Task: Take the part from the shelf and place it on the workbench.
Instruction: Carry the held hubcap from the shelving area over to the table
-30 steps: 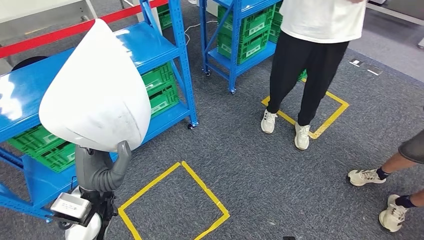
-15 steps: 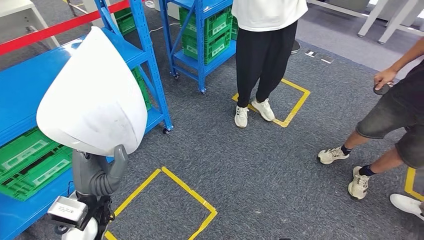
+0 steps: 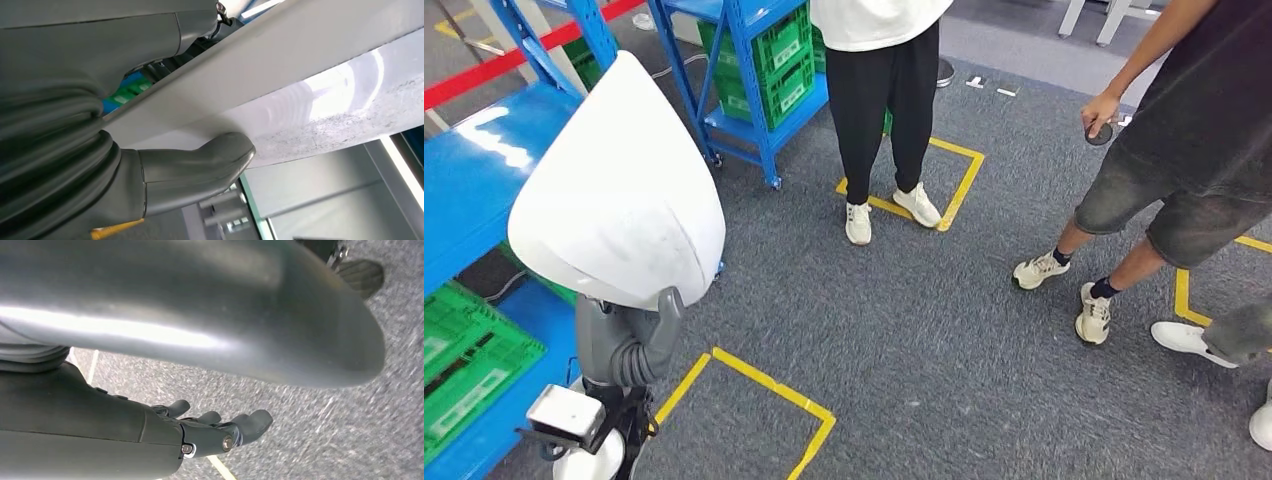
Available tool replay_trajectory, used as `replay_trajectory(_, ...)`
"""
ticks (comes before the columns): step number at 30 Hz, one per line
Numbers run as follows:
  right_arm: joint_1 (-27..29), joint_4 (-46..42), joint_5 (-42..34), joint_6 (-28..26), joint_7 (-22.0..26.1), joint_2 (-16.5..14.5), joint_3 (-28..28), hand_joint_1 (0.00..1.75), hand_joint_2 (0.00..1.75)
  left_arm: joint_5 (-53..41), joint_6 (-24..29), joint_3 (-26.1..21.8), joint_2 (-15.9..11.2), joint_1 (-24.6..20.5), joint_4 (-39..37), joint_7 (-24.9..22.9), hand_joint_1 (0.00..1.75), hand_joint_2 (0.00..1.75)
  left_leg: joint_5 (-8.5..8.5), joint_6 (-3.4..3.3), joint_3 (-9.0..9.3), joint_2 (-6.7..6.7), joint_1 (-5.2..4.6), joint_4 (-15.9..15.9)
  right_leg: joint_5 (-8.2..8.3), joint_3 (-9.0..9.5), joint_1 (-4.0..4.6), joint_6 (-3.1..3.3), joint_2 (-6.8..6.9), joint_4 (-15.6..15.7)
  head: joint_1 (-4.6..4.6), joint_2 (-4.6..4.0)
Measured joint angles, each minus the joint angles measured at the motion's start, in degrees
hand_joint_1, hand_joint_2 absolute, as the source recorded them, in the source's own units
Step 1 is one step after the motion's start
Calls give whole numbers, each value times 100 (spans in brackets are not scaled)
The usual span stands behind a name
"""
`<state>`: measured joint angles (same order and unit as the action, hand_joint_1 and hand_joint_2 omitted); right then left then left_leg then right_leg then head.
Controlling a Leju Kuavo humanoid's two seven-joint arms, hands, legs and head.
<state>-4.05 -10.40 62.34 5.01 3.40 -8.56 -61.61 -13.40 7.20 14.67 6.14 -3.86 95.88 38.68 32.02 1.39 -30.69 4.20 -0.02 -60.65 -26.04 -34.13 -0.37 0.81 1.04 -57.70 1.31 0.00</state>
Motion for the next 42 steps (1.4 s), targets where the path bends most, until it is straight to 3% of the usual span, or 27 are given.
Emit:
replay_trajectory(2,-17,0,-16,-1,0,-3,-1,0,0,56,1,-24,-14,23,6,29,175,175,377,31,-313,-308,19,-713,23,-5,-17,37,-128,15,-21,0)
replay_trajectory(3,-25,0,-11,-1,-5,-5,0,0,0,69,5,-39,-20,39,5,34,175,175,530,35,-495,-368,23,-1090,26,-12,-17,44,-203,14,-23,0)
replay_trajectory(4,-27,0,2,-1,-15,-7,1,0,0,72,19,-51,-25,53,4,38,175,175,587,36,-624,-392,25,-1332,28,-15,-17,45,-283,12,-25,0)
replay_trajectory(5,-26,0,20,-2,-26,-7,1,0,0,66,40,-60,-26,56,5,43,175,175,516,33,-652,-403,27,-1349,30,-15,-17,42,-363,8,-25,0)
replay_trajectory(7,-28,0,49,-10,-43,-5,2,0,0,42,103,-71,-26,32,11,50,175,175,96,18,-397,-499,46,-735,35,-12,-21,26,-521,-9,-25,0)
replay_trajectory(8,-35,0,61,-15,-52,-3,2,0,0,33,134,-77,-26,13,15,50,175,175,-84,6,-222,-644,61,-328,38,-20,-17,6,-598,-25,-25,0)
replay_trajectory(9,-49,-1,75,-19,-70,1,3,0,0,28,163,-87,-25,-3,22,41,175,175,-200,-9,-89,-771,77,-9,45,-40,-15,-23,-670,-40,-22,0)
replay_trajectory(11,-68,-1,104,-20,-115,14,5,0,0,27,205,-113,-21,-33,39,3,175,175,-231,-52,-4,-899,75,224,76,-98,-22,-107,-798,-48,-21,0)
replay_trajectory(13,-67,-2,128,-17,-154,32,8,0,0,29,221,-131,1,-85,50,-47,175,175,-267,-129,1,-772,61,247,110,-145,-48,-191,-860,-42,-22,0)
replay_trajectory(15,-75,-2,144,-7,-178,48,9,0,0,30,218,-137,39,-136,53,-78,175,175,-305,-212,13,-621,67,281,-22,-263,-36,-246,-591,-265,6,0)
replay_trajectory(17,-102,-2,153,3,-189,53,14,0,0,25,215,-141,59,-145,48,-97,175,175,-310,-254,11,-448,55,291,-376,-584,-19,-285,-244,-936,36,0)
replay_trajectory(19,-111,-2,160,8,-210,56,24,0,0,14,215,-144,61,-139,34,-107,175,175,-302,-267,3,-267,40,287,-632,-904,-27,-312,-154,-1616,39,0)
replay_trajectory(20,-104,-2,163,10,-230,61,27,0,0,5,215,-145,62,-140,27,-109,175,175,-298,-268,1,-184,37,286,-617,-931,-29,-316,-140,-1696,40,0)
replay_trajectory(22,-92,-2,169,18,-279,76,32,0,0,-14,204,-146,64,-147,16,-119,175,175,-285,-257,12,-34,36,283,-324,-607,-25,-299,-58,-1144,41,0)
replay_trajectory(24,-103,-2,172,29,-311,90,39,0,0,-38,180,-146,63,-160,13,-125,175,175,-259,-221,32,89,14,275,-65,-164,7,-237,174,-334,38,0)
replay_trajectory(25,-110,-2,169,35,-314,93,43,0,0,-53,168,-146,63,-166,9,-122,175,175,-243,-192,44,138,0,274,-15,-49,25,-198,252,-111,34,0)
replay_trajectory(26,-114,-2,167,39,-316,96,45,0,0,-69,154,-146,63,-171,2,-118,175,175,-230,-163,57,187,-13,279,-15,-21,42,-159,276,-28,31,0)
replay_trajectory(28,-102,-2,162,43,-316,101,48,0,0,-92,135,-146,65,-181,-19,-110,175,175,-208,-99,79,264,-19,293,8,-34,38,-95,150,-17,28,0)
replay_trajectory(30,-90,-2,160,43,-316,105,48,0,0,-98,125,-146,66,-195,-35,-103,175,175,-82,-39,29,70,-2,136,42,-25,3,-30,36,18,14,0)
replay_trajectory(32,-103,-2,153,43,-313,108,49,0,0,-91,122,-148,54,-206,-66,-89,175,175,271,-3,-246,-265,20,-490,65,-25,-19,19,-86,34,-9,0)
replay_trajectory(34,-111,-2,153,43,-319,110,50,0,0,-60,134,-150,33,-210,-118,-60,175,175,571,9,-612,-387,28,-1237,70,-38,-19,35,-237,25,-16,0)
replay_trajectory(35,-106,-2,157,43,-328,110,50,0,0,-37,151,-151,24,-212,-143,-42,175,175,569,13,-700,-397,32,-1389,70,-40,-20,34,-316,18,-16,0)
replay_trajectory(36,-100,-2,163,43,-344,110,51,0,0,-11,174,-151,17,-218,-161,-24,175,175,442,14,-676,-407,41,-1298,70,-41,-23,30,-399,10,-15,0)
replay_trajectory(37,-96,-2,168,43,-363,109,51,0,0,14,199,-151,11,-227,-172,-9,175,175,228,14,-548,-441,56,-990,68,-40,-29,20,-483,-3,-15,0)
replay_trajectory(39,-97,-2,172,43,-390,110,52,0,0,49,232,-151,1,-250,-180,11,175,175,-136,14,-202,-669,99,-191,60,-57,-38,-32,-646,-47,-16,0)
replay_trajectory(41,-98,-2,167,44,-398,112,53,0,0,72,248,-152,-12,-262,-185,16,175,175,-227,-20,-47,-826,107,171,70,-103,-44,-115,-778,-74,-16,0)
replay_trajectory(42,-91,-2,164,45,-401,113,53,0,0,80,255,-152,-16,-270,-187,17,175,175,-225,-57,-45,-801,87,178,87,-127,-51,-160,-834,-72,-15,0)
